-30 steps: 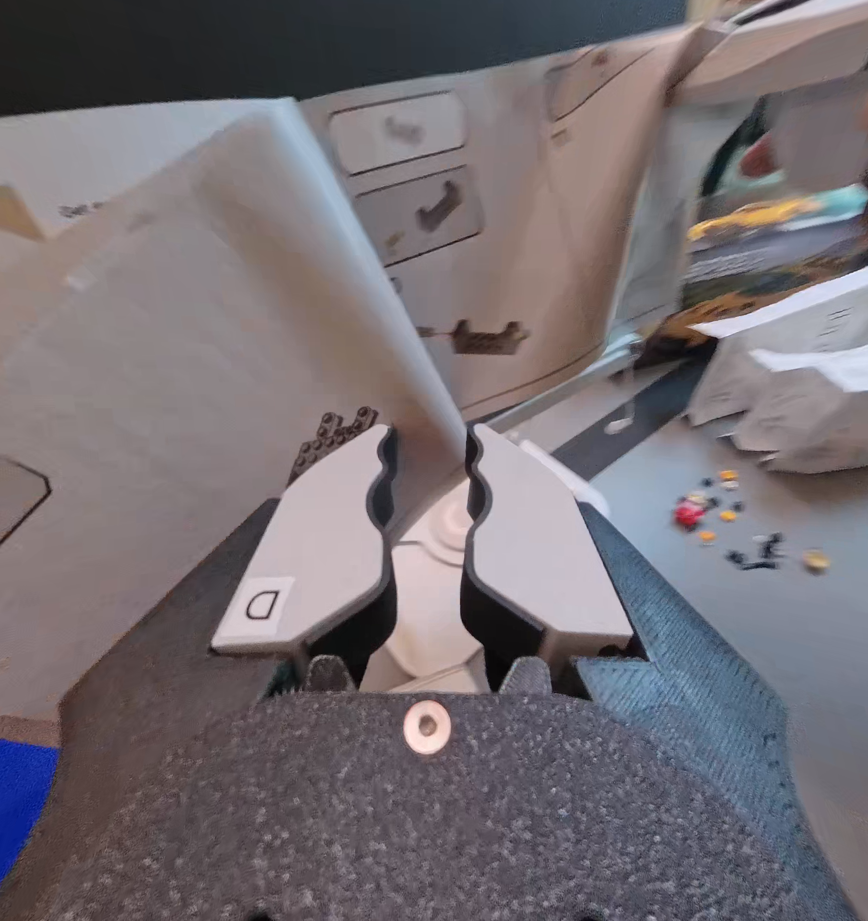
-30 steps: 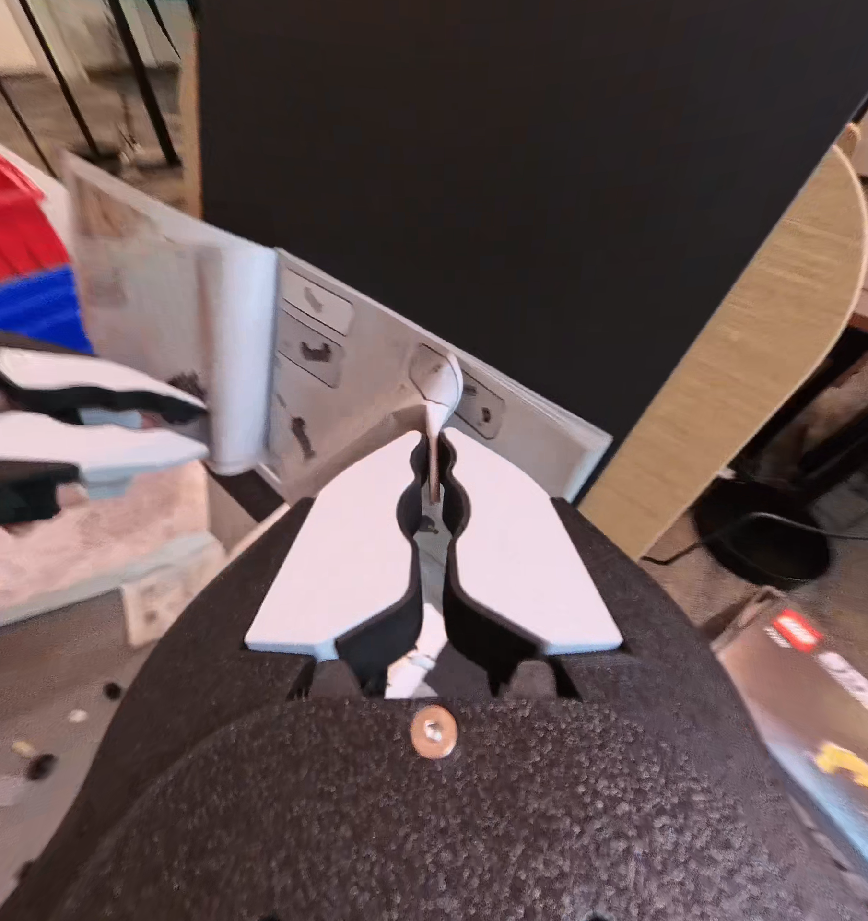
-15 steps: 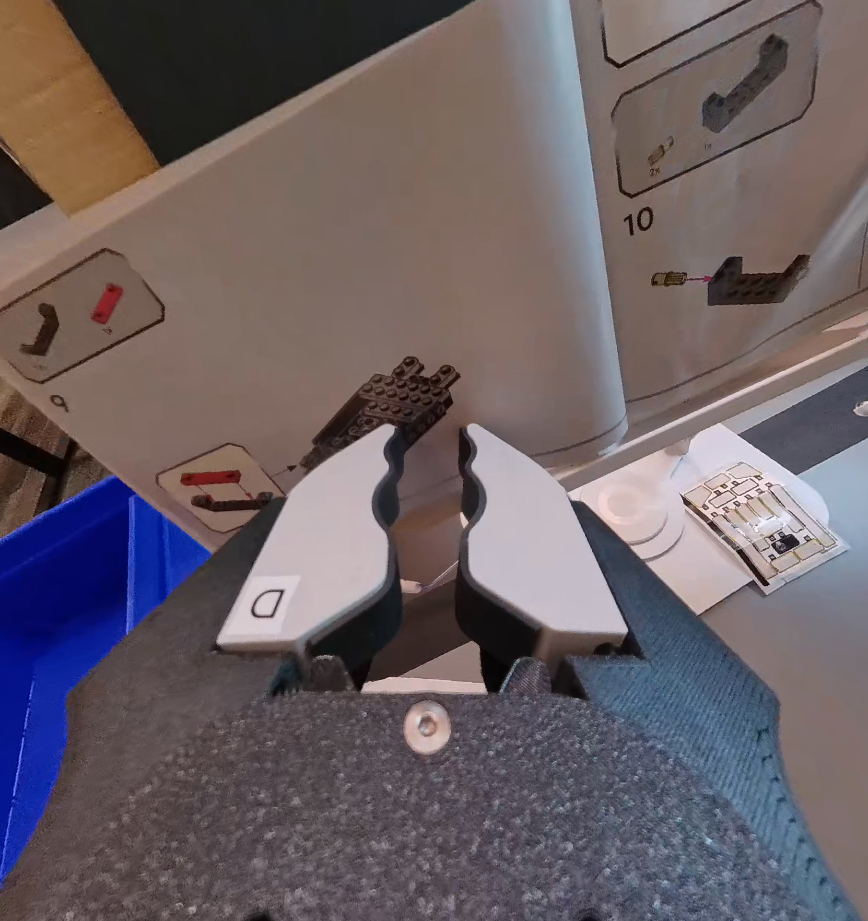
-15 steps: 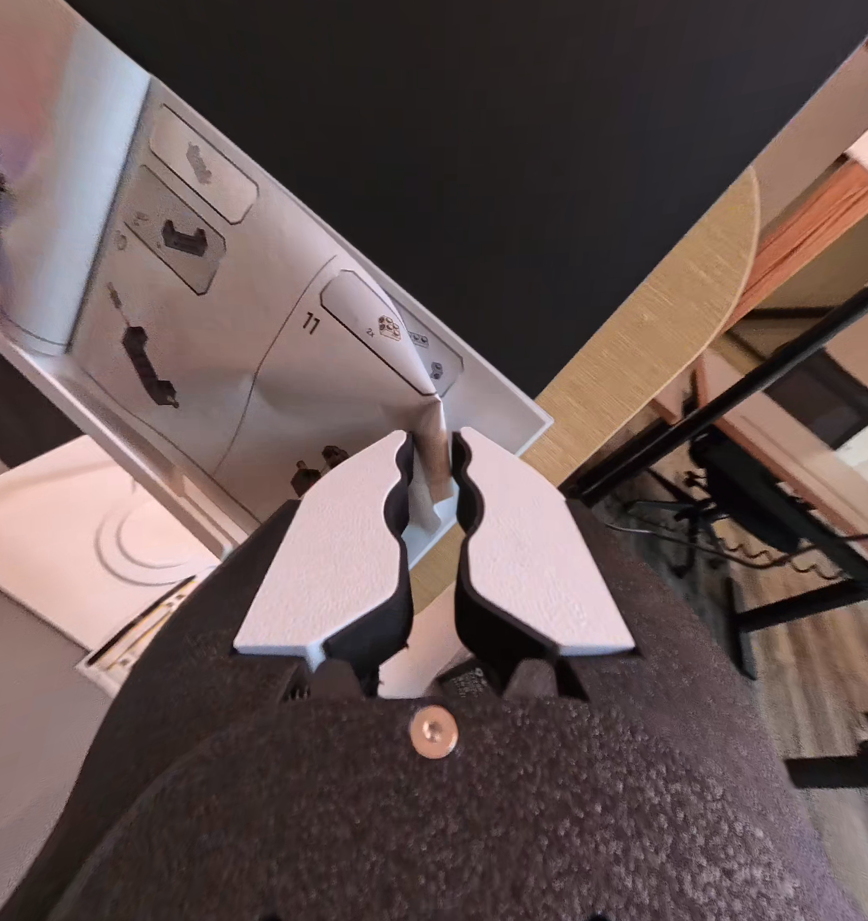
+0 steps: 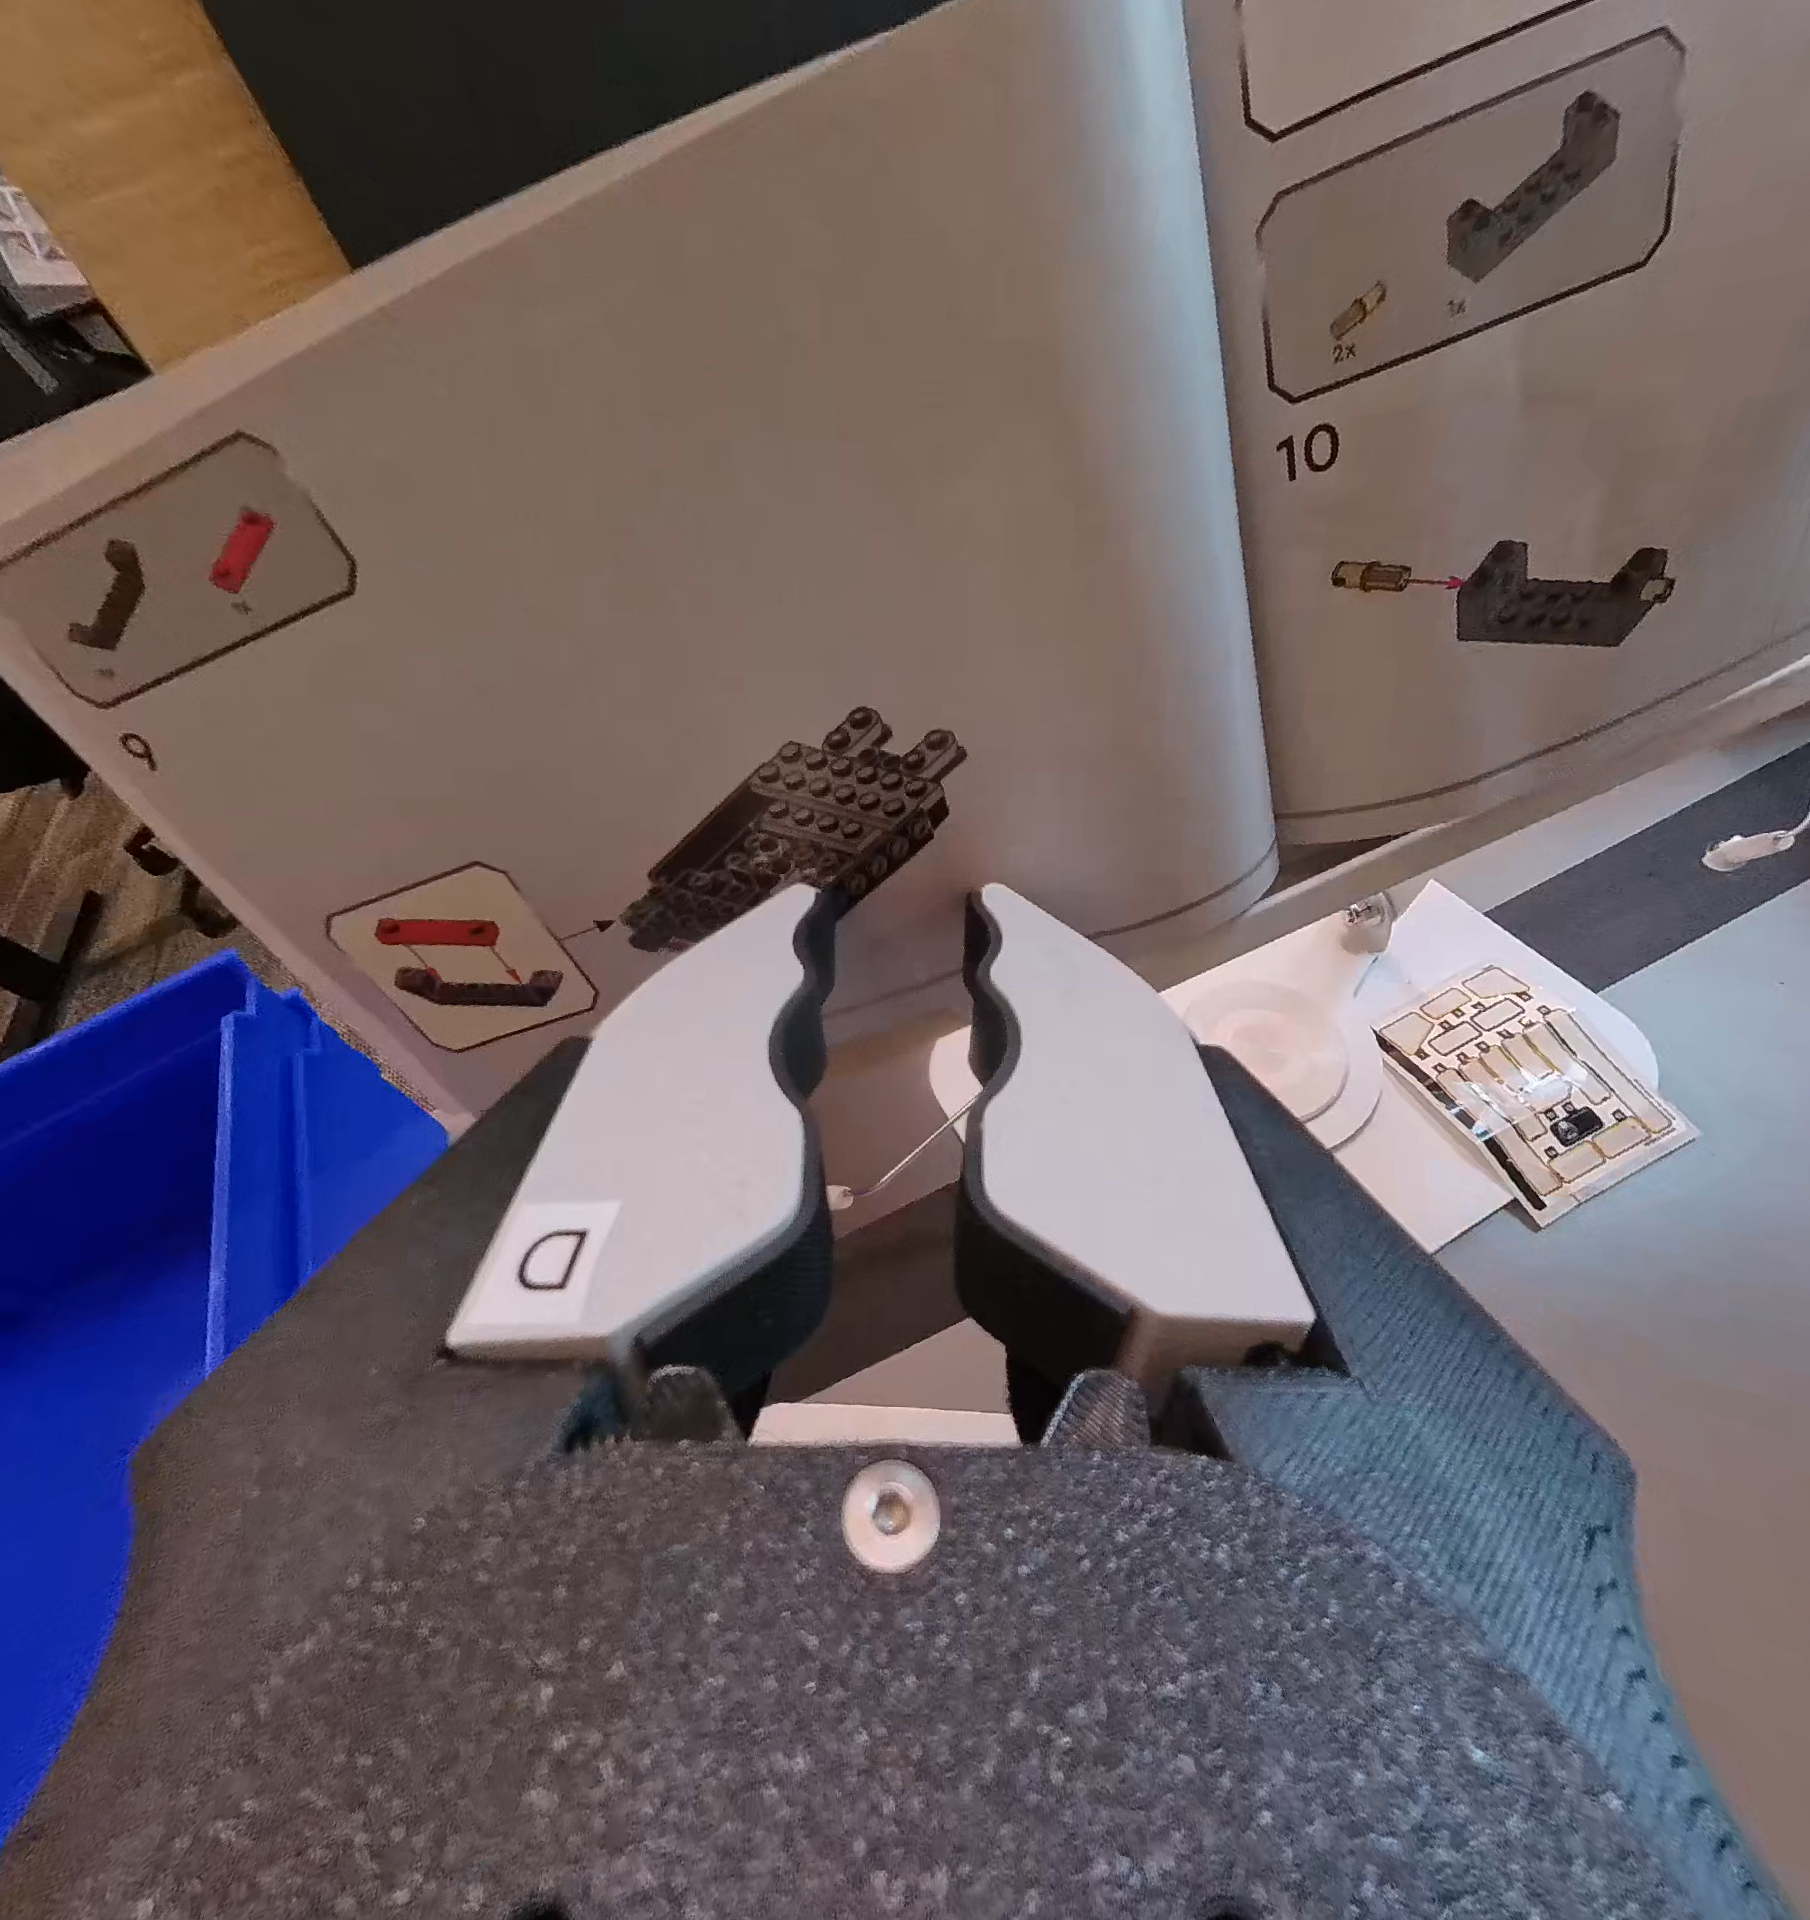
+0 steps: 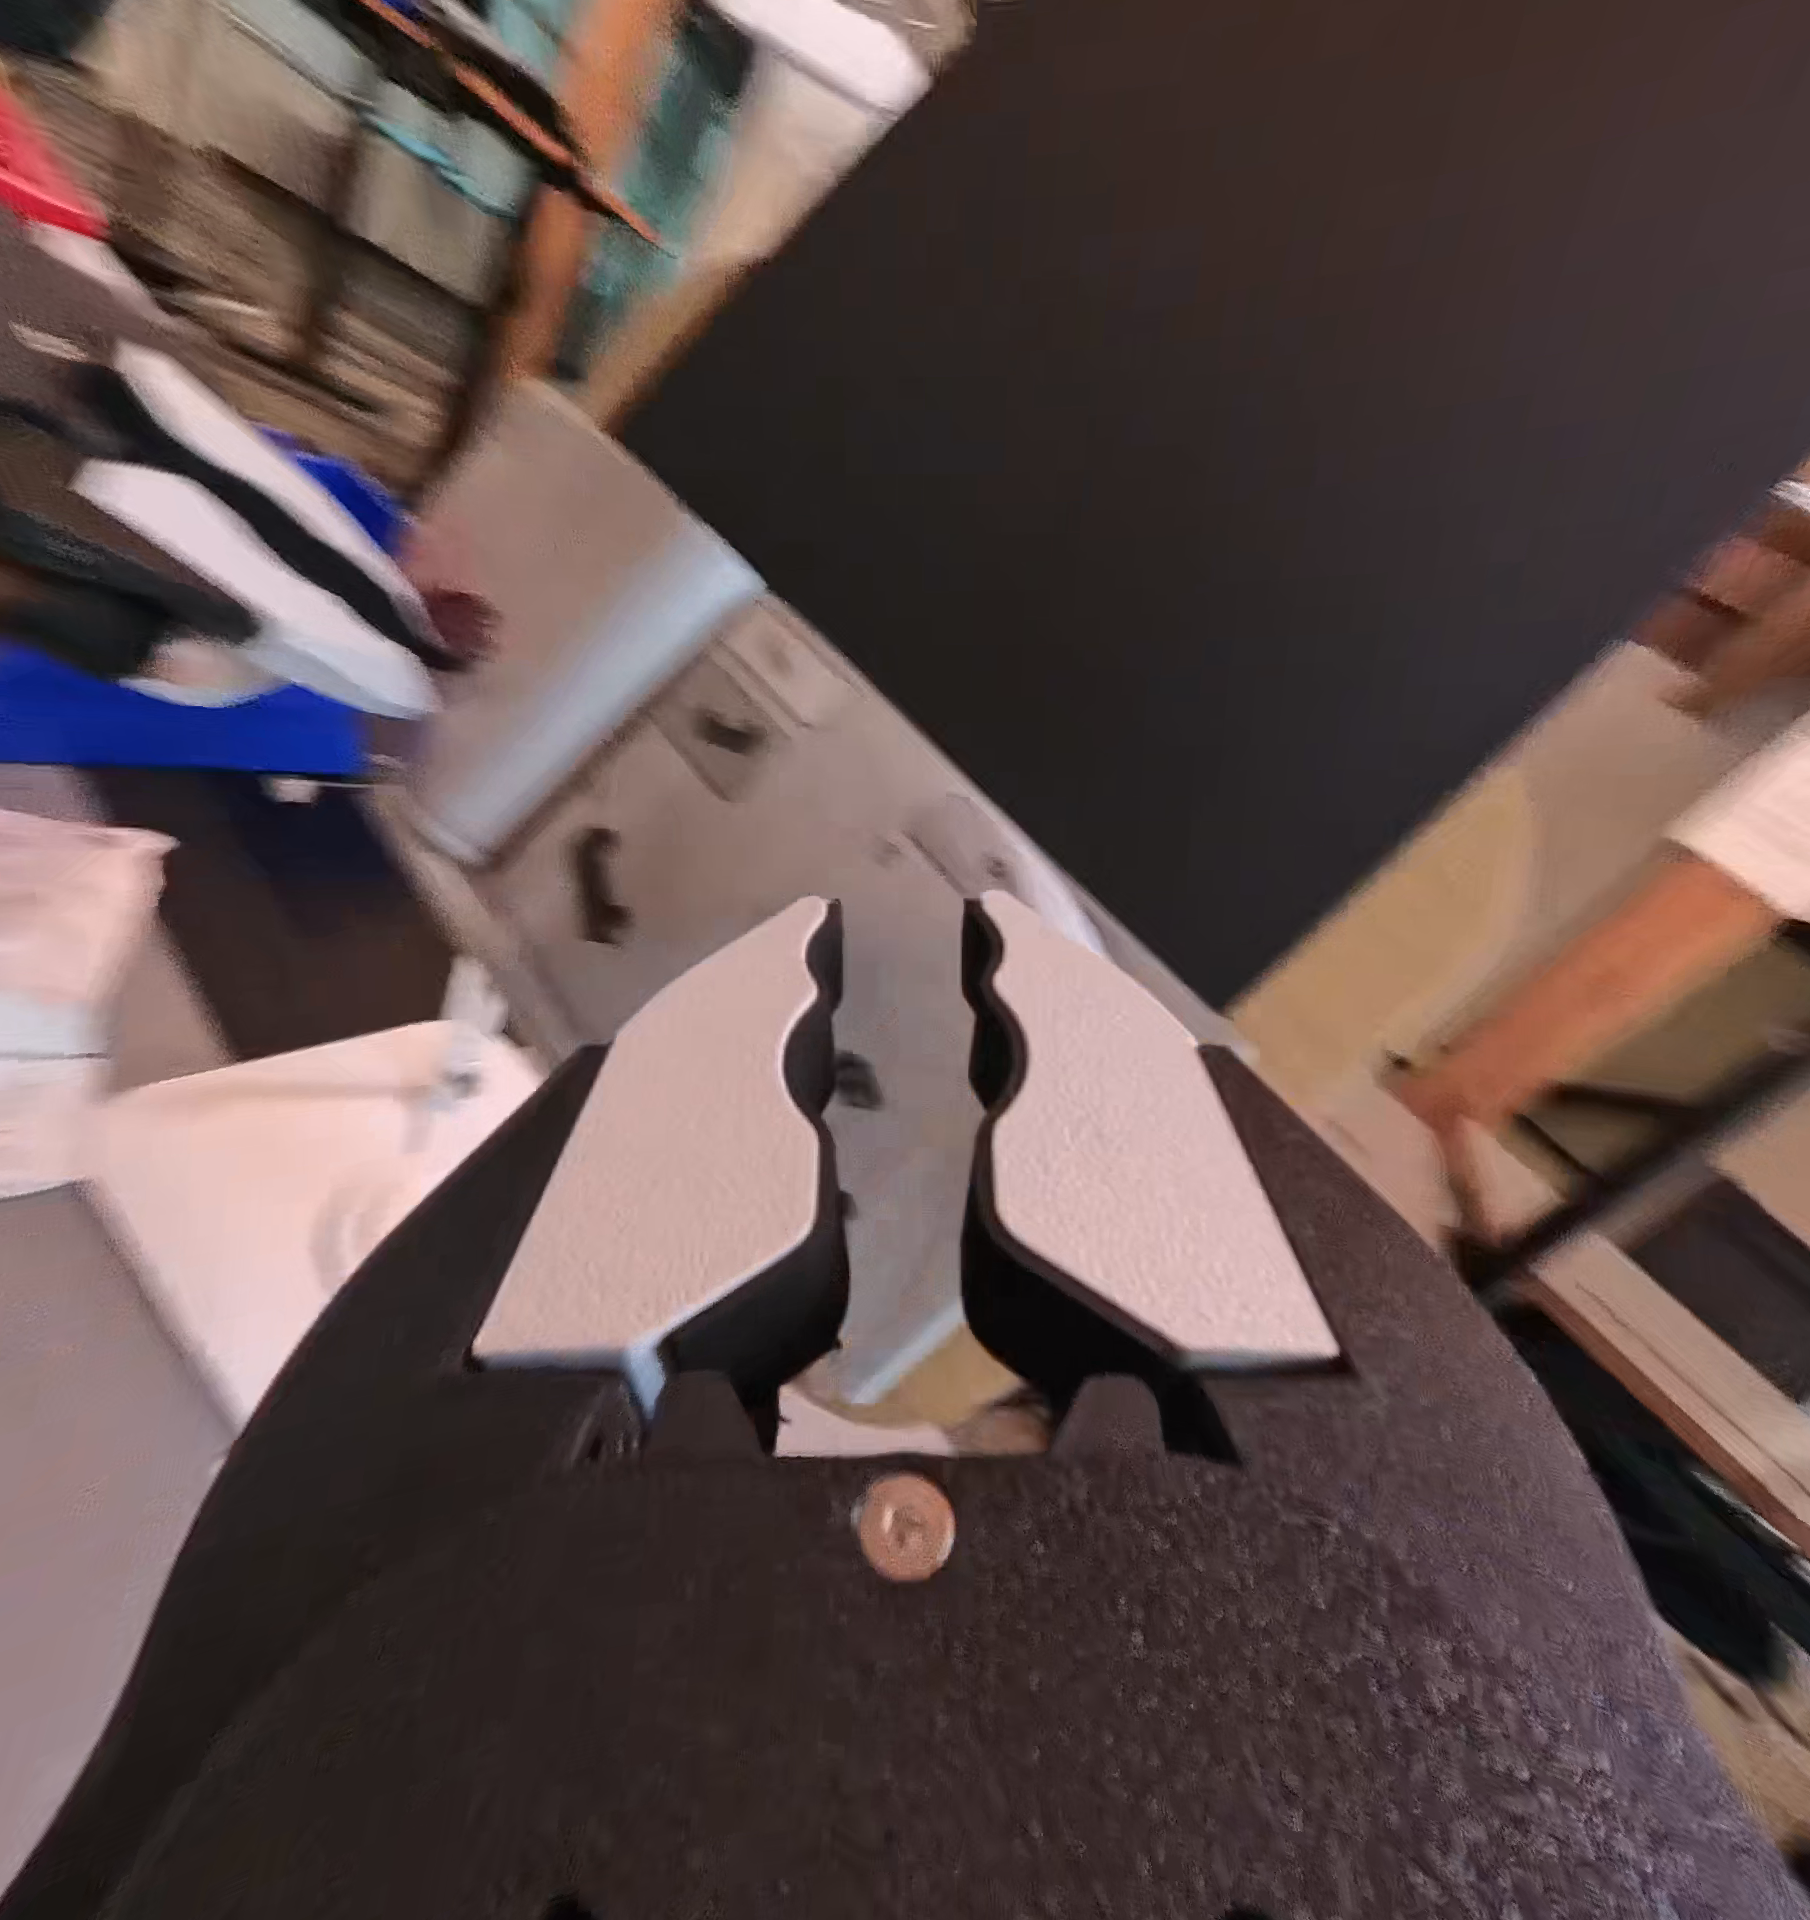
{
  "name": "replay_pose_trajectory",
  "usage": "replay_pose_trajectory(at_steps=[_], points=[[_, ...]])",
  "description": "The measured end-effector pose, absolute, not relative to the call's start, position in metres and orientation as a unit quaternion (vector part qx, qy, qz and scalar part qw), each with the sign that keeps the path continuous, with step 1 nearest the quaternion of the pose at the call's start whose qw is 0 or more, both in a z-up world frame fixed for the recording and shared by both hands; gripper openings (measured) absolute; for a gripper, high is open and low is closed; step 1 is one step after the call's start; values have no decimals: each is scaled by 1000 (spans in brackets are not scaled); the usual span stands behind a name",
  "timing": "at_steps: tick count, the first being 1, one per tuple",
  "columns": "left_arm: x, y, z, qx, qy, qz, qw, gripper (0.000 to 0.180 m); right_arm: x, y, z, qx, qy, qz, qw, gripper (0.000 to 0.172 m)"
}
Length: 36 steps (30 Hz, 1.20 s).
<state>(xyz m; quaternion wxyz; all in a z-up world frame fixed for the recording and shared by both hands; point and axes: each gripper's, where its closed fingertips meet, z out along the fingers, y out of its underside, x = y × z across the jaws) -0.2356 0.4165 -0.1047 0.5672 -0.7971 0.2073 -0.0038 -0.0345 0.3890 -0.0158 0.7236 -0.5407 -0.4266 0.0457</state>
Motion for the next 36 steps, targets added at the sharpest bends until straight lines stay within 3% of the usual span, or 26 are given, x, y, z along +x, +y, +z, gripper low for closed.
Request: replay_pose_trajectory(at_steps=[2, 6, 17, 27, 36], points=[[-236, 416, -106, -799, 204, -9, 566, 23, -48, 393, -29, -564, -455, 52, 687, 26], [-239, 414, -108, -801, 205, -7, 563, 24, -27, 437, -61, -631, -436, -87, 635, 38], [-251, 413, -110, -806, 195, -21, 558, 25, -9, 446, -44, -529, -450, -247, 676, 55], [-256, 426, -107, -792, 204, 18, 575, 23, 5, 447, -42, -536, -430, -248, 683, 43], [-276, 405, -106, -788, 92, -79, 604, 25, -35, 405, -44, -554, -400, -164, 712, 50]])
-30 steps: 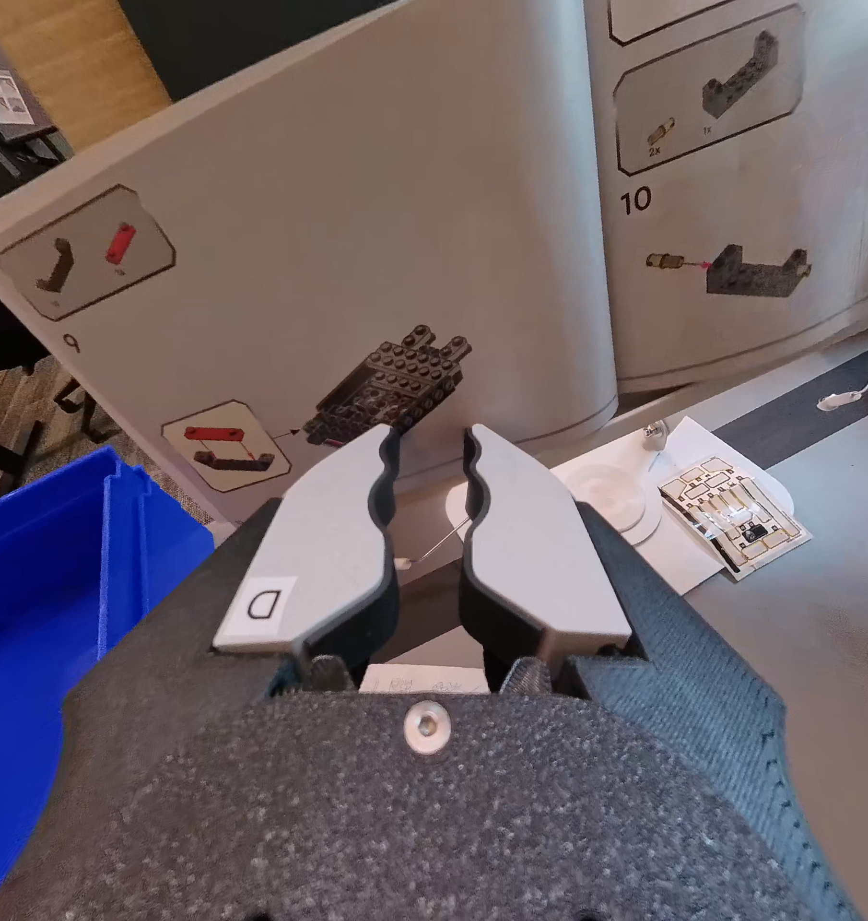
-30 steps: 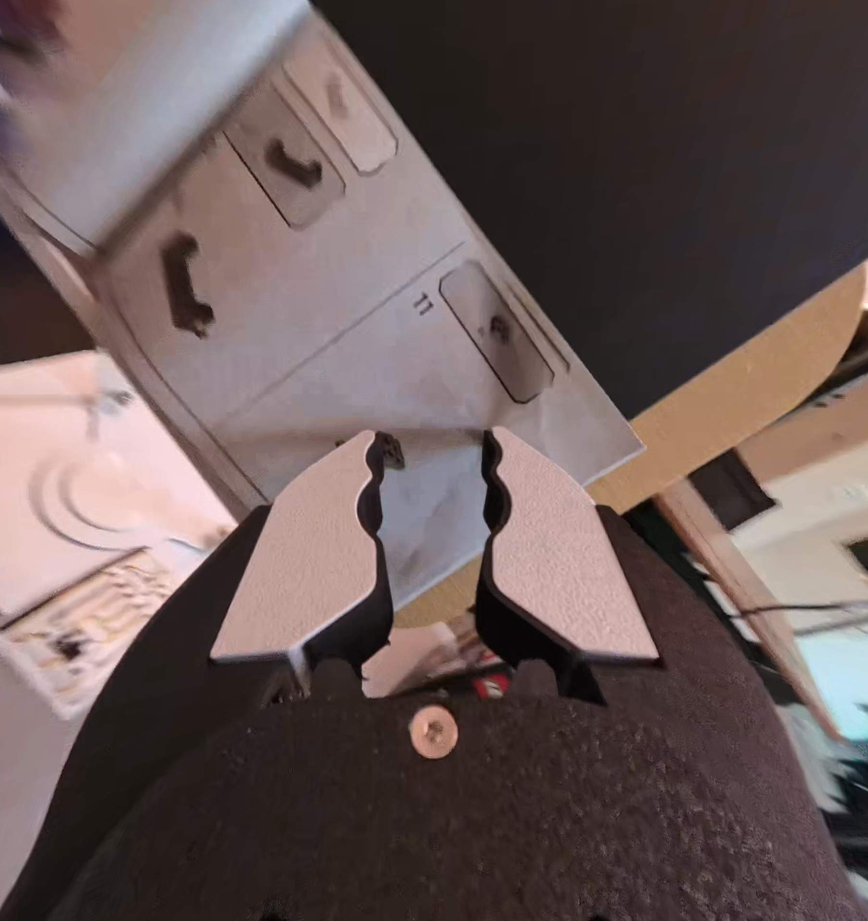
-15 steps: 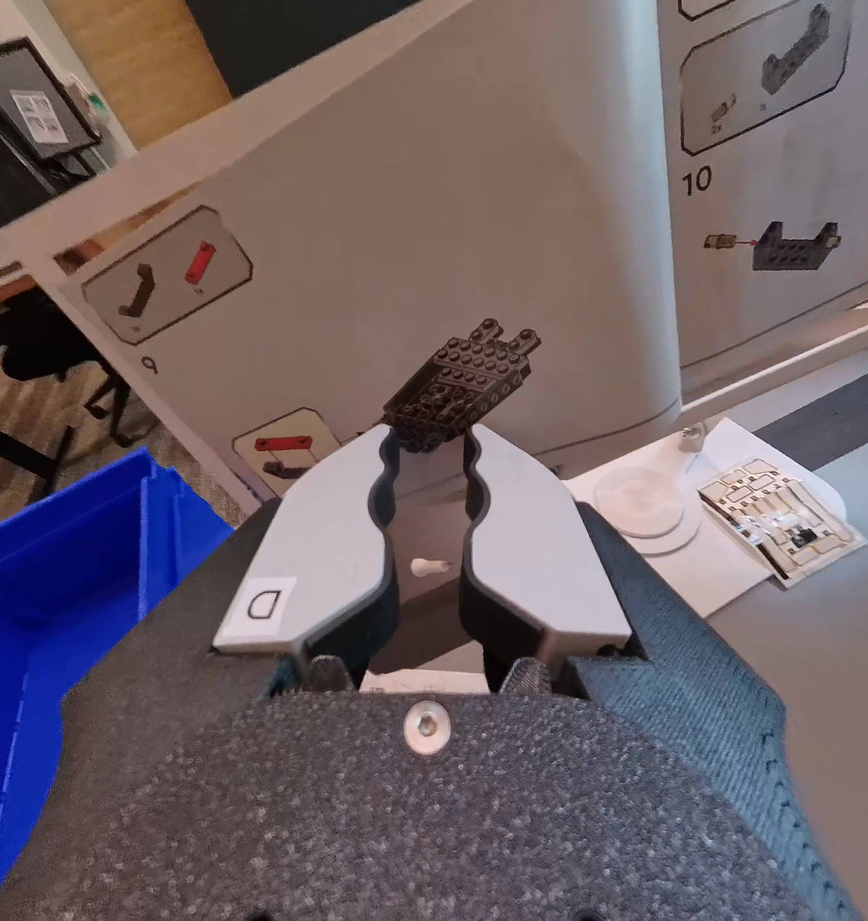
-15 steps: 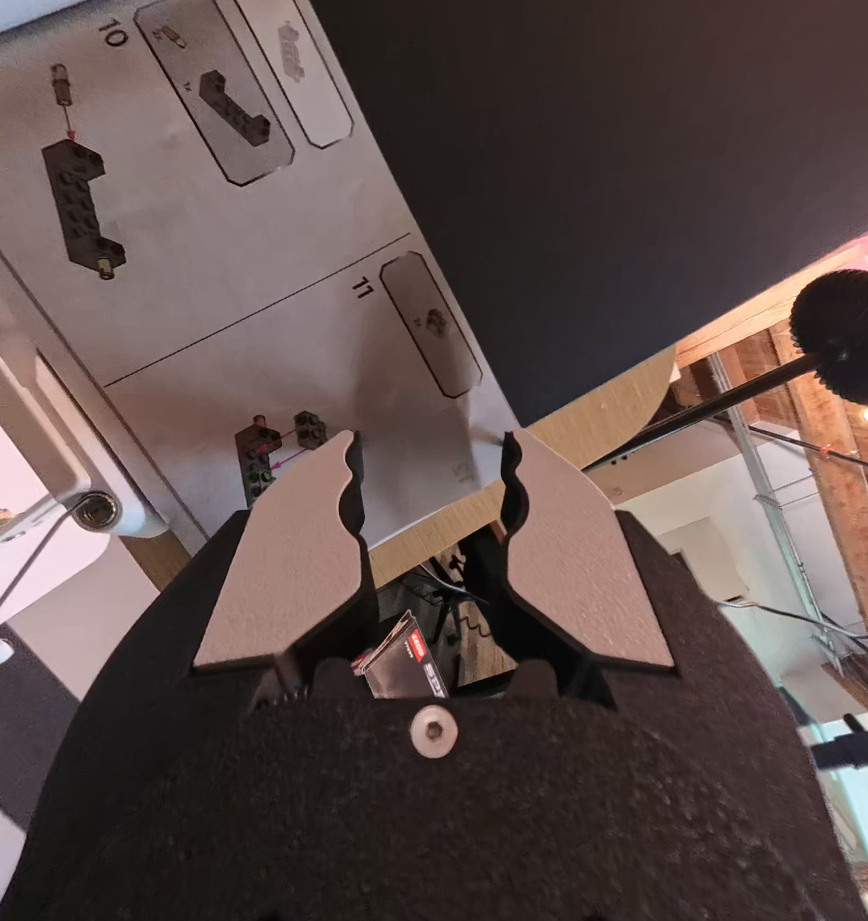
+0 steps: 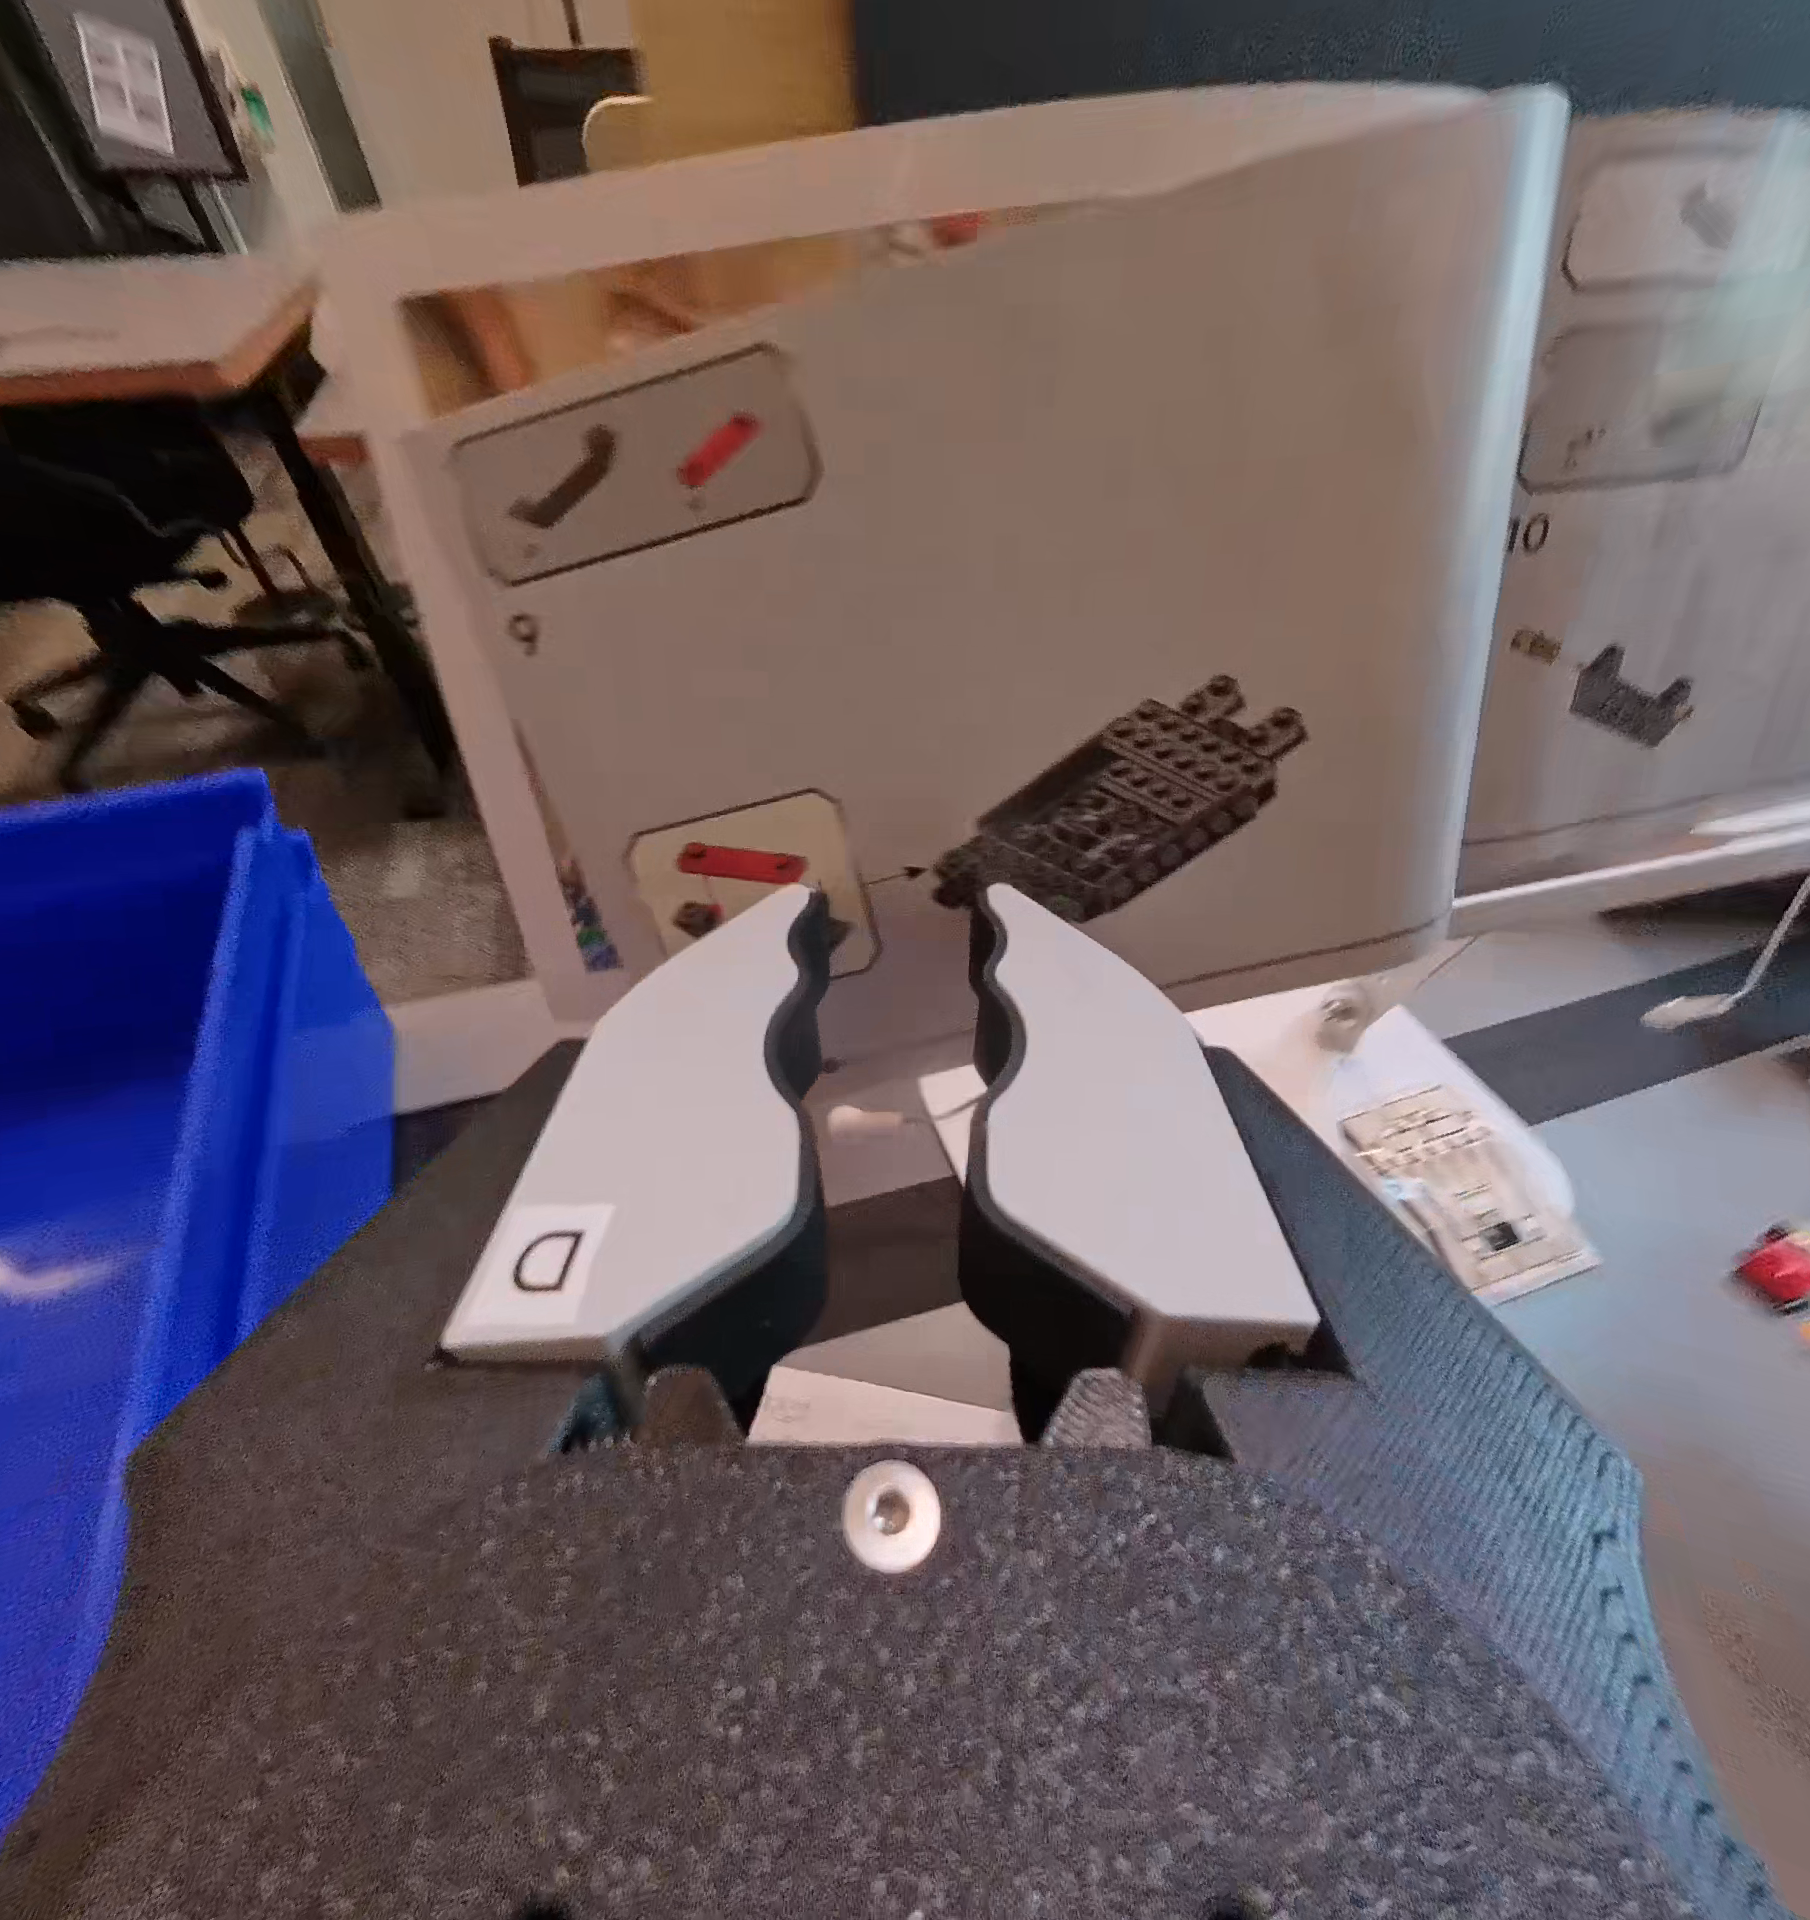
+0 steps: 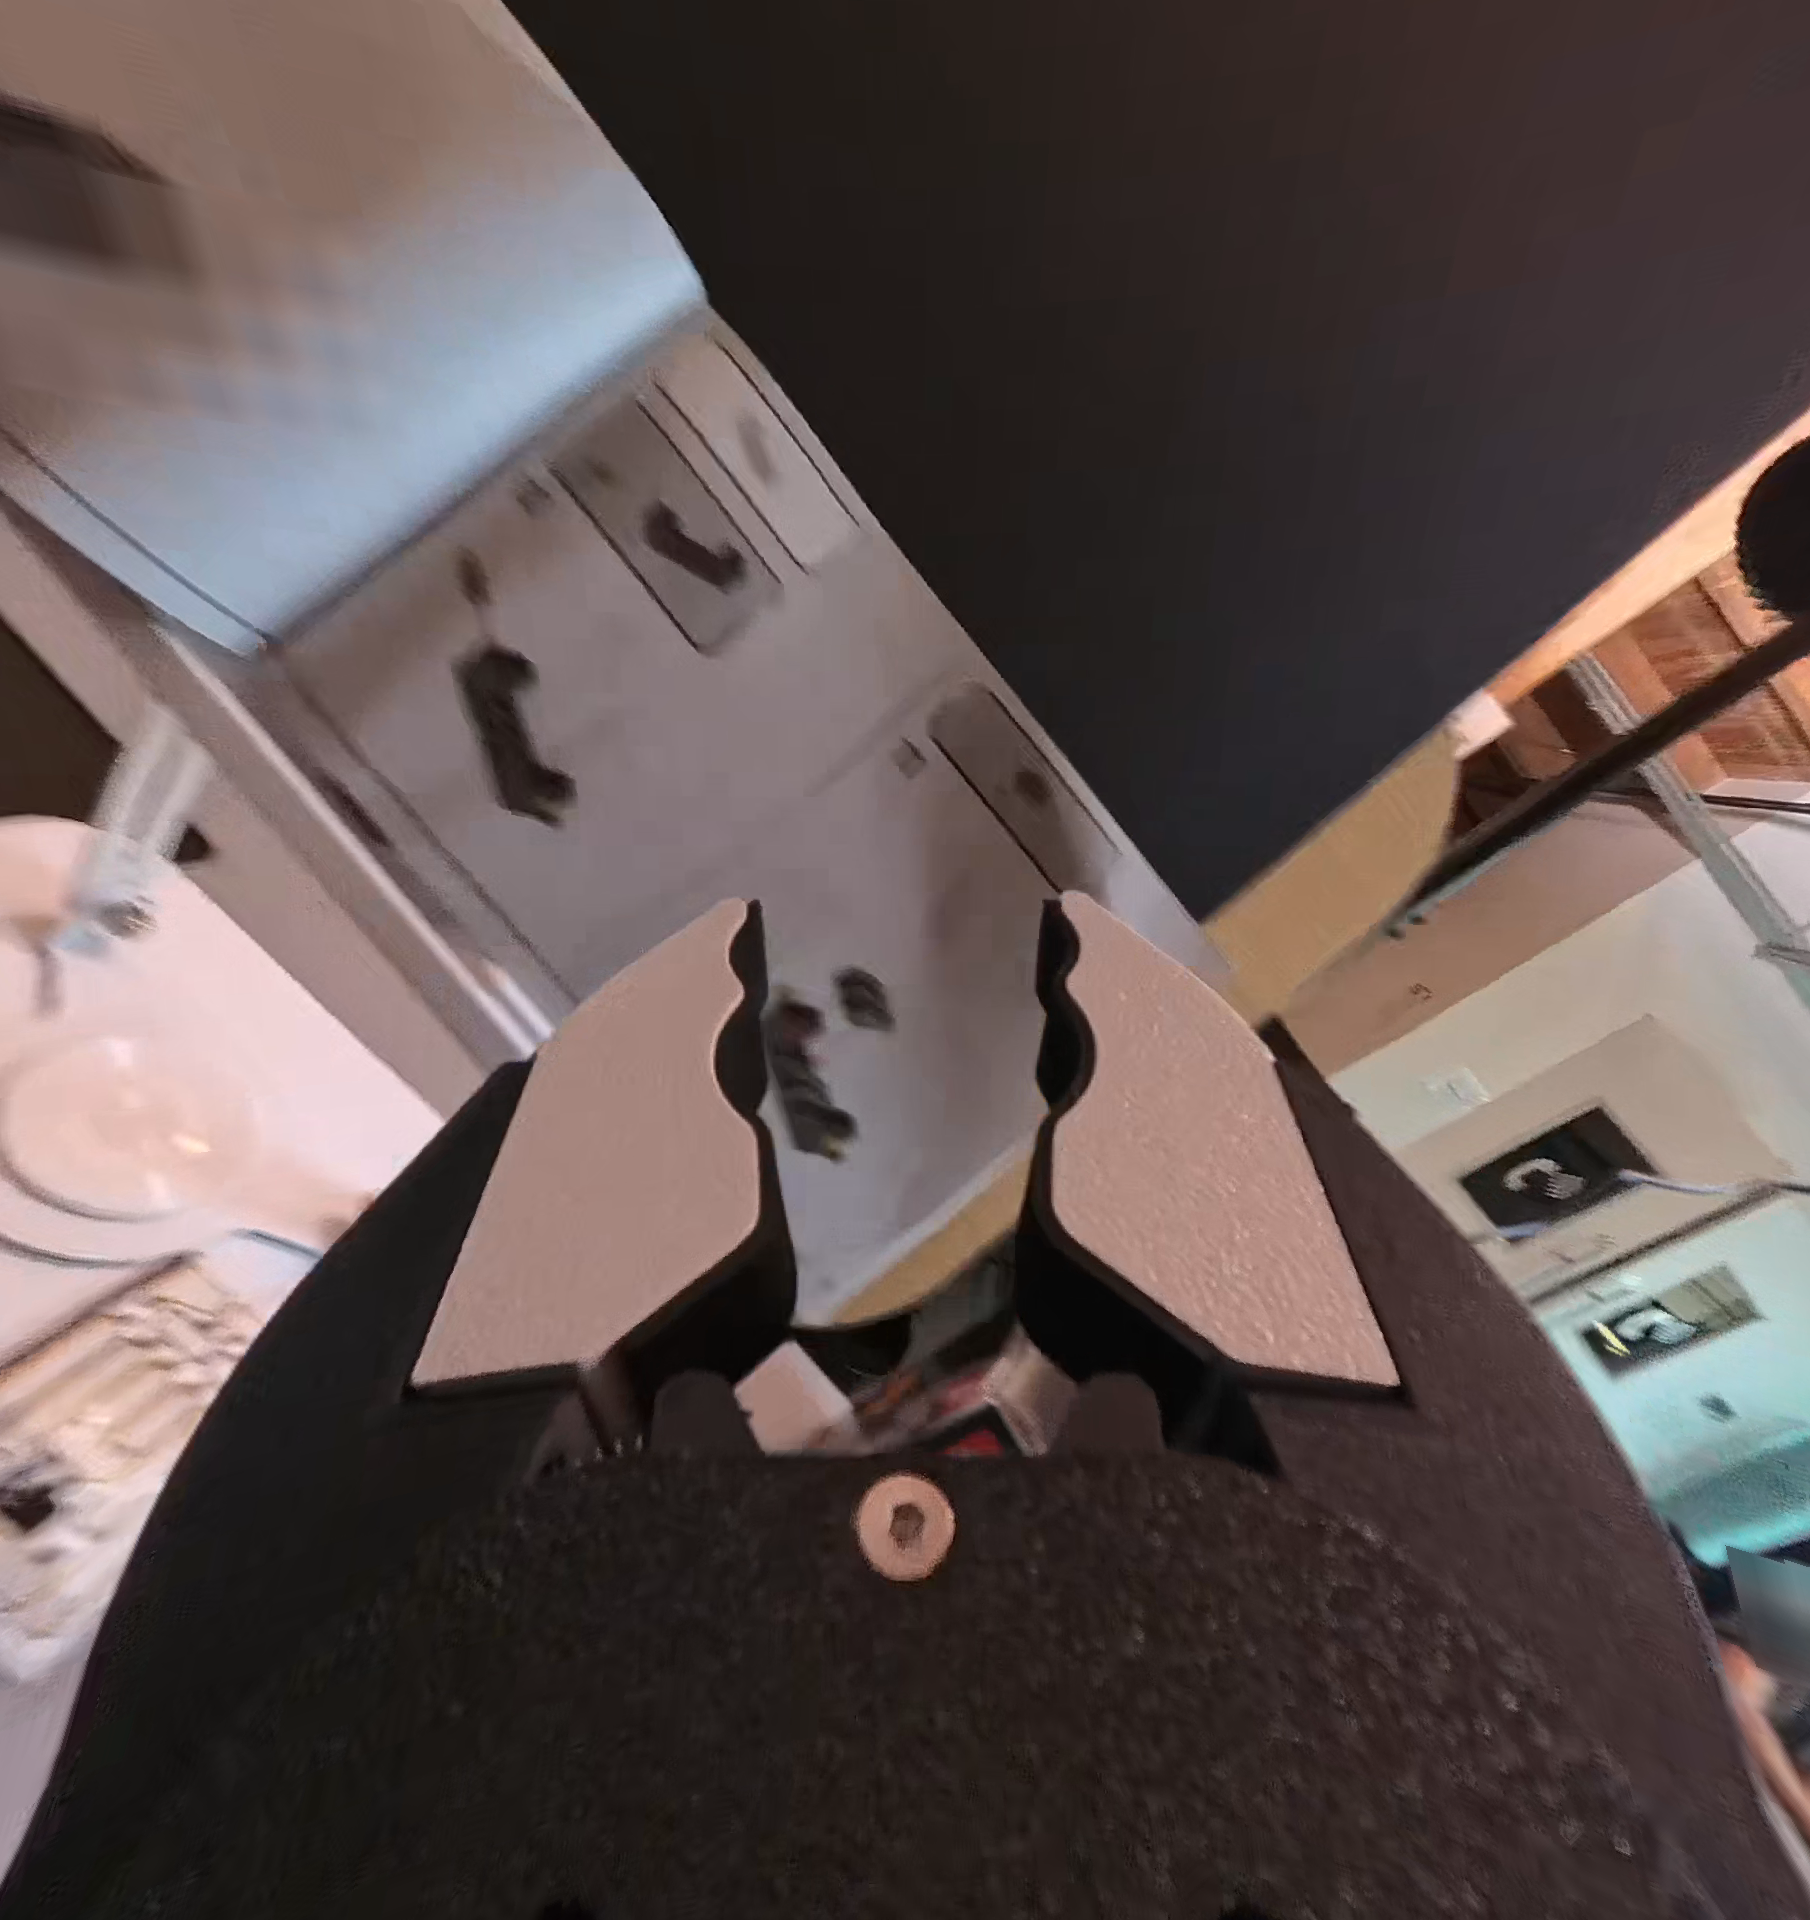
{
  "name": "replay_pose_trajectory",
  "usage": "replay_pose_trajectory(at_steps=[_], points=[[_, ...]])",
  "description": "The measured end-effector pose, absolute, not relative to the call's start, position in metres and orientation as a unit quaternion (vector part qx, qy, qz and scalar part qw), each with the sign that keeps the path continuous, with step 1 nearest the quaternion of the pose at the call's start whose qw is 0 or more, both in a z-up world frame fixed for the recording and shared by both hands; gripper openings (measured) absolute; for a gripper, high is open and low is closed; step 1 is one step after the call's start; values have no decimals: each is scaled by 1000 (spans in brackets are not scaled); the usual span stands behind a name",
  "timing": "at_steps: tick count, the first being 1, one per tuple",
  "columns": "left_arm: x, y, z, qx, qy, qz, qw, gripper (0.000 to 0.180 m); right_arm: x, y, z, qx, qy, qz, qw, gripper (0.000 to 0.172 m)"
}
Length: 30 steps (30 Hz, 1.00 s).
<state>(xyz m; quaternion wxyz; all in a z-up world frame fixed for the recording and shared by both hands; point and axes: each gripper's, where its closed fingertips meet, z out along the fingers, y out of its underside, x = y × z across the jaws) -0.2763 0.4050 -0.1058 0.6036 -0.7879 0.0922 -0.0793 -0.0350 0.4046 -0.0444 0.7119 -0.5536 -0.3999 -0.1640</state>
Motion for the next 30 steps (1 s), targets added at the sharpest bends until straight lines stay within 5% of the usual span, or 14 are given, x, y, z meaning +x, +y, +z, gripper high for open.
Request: replay_pose_trajectory(at_steps=[12, 30], points=[[-321, 377, -99, -744, -24, -150, 651, 24, -190, 400, -85, -596, -434, -40, 674, 75], [-319, 370, -102, -728, -22, -145, 669, 22, -182, 420, -79, -609, -403, -46, 681, 61]])
